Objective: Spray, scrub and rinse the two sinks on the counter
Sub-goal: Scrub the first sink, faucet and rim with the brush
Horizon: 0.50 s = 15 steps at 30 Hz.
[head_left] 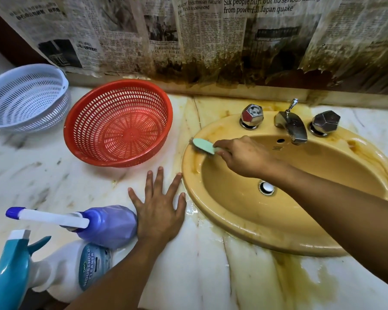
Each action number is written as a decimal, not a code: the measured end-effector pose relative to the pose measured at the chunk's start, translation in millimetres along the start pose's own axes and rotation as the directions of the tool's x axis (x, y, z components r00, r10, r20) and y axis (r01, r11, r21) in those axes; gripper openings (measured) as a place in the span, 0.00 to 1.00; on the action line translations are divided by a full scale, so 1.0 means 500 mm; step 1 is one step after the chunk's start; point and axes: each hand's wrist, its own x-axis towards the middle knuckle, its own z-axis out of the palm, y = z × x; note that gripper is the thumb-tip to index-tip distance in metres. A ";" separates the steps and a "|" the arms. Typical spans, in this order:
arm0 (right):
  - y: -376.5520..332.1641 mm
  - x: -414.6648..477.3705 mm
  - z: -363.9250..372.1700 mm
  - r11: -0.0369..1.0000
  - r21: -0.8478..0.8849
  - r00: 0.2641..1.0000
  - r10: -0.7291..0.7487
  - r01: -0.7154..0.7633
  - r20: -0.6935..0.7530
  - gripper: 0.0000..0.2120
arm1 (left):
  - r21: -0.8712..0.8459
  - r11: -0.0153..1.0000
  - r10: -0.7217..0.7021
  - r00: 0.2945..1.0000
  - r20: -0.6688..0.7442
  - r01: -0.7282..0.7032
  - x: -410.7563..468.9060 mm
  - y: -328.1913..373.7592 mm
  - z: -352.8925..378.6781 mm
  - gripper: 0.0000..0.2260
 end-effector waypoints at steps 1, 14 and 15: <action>-0.003 -0.009 0.004 0.999 0.036 0.999 -0.028 0.027 0.029 0.15 | -0.001 1.000 0.001 1.000 0.000 -0.001 0.000 0.000 -0.001 0.29; -0.023 -0.044 -0.031 0.994 0.010 0.970 -0.105 0.106 0.220 0.15 | 0.012 1.000 0.010 1.000 0.004 -0.010 0.002 -0.001 0.002 0.29; -0.021 -0.055 -0.041 0.994 0.041 0.953 -0.109 0.102 0.282 0.14 | 0.012 1.000 0.011 1.000 0.004 -0.011 0.001 -0.002 0.002 0.29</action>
